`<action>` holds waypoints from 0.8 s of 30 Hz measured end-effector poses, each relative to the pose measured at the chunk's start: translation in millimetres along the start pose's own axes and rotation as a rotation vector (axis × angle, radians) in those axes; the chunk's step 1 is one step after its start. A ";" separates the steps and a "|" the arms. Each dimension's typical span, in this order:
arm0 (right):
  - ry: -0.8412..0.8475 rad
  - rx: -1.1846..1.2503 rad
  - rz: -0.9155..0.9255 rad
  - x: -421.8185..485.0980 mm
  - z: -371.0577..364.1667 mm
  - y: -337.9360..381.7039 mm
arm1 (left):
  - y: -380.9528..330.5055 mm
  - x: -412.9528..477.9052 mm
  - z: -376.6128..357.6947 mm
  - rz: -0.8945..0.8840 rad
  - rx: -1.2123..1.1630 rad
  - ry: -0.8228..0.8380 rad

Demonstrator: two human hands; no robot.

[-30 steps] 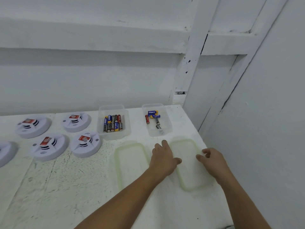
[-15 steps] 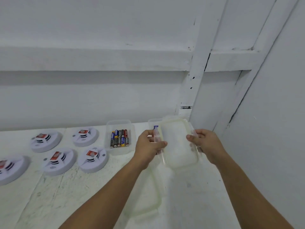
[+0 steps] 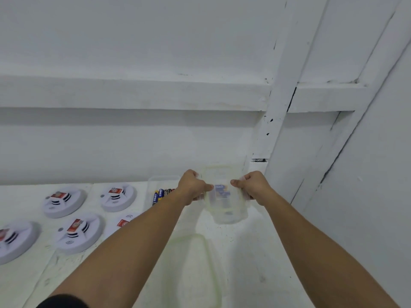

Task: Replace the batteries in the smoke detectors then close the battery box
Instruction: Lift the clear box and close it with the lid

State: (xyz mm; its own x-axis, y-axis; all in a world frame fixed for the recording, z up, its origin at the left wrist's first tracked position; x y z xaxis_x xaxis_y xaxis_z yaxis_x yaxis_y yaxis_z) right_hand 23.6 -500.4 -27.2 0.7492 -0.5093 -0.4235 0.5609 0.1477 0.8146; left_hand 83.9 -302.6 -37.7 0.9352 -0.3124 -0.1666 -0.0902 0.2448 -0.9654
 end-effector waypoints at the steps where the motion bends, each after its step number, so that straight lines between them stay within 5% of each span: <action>1: 0.010 -0.011 -0.011 2.7 -1.4 -2.2 | 1.5 1.4 -0.8 0.005 0.004 0.007; 24: 0.124 -0.013 -0.152 -0.5 -6.6 -26.2 | 16.8 0.0 -12.1 0.044 0.065 0.050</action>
State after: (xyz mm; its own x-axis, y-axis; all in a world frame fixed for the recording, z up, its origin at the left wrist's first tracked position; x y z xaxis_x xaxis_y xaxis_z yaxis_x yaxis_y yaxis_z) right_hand 10.9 -498.4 -51.0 0.6924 -0.4188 -0.5875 0.6750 0.0885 0.7325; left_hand 78.2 -309.6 -56.4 0.9126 -0.3447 -0.2200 -0.1072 0.3174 -0.9422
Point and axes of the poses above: each hand's wrist, its own x-axis towards the middle knuckle, its own z-axis out of the back of the hand, y = z × x, the point moved 9 cm from there along x, towards the middle knuckle, and after that the axes turned 12 degrees about -z, right-handed, at the moved point
